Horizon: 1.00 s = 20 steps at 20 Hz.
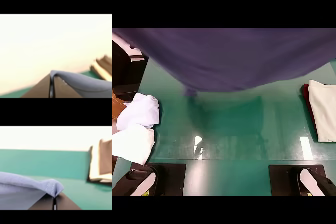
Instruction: Fold the shirts.
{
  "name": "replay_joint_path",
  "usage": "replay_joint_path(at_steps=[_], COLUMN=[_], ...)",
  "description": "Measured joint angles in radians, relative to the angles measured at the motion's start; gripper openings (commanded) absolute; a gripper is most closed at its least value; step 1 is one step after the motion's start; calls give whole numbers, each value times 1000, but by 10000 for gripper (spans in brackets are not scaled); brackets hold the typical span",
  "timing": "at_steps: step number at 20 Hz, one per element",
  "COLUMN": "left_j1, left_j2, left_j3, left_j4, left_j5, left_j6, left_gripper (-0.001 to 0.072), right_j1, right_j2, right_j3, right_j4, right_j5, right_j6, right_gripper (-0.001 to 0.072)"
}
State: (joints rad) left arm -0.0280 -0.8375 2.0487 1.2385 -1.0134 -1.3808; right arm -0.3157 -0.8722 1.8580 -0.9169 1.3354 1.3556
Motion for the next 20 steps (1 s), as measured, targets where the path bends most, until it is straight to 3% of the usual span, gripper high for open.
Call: replay_joint_path(at_steps=[4,8,17,18,19,20], left_j1=[0,0,0,1,0,0], left_j2=[-8,-119,-680,-730,-766,-794], left_j3=[11,-56,-164,-167,-168,-169], left_j4=[11,58,90,90,89,90], left_j5=[25,4,-105,-111,-114,-118], left_j6=[2,-6,-32,-32,-32,-32], left_gripper=[24,25,28,126,462,579], right_j1=[-72,-27,258,274,290,303], right_j2=[-76,-195,-632,-682,-729,-768], right_j3=[182,211,5,11,25,42], right_j4=[2,-8,-285,-291,-294,-295], right_j5=[92,134,124,117,116,111], right_j6=[45,93,166,169,170,172], right_gripper=[14,14,15,16,38,230])
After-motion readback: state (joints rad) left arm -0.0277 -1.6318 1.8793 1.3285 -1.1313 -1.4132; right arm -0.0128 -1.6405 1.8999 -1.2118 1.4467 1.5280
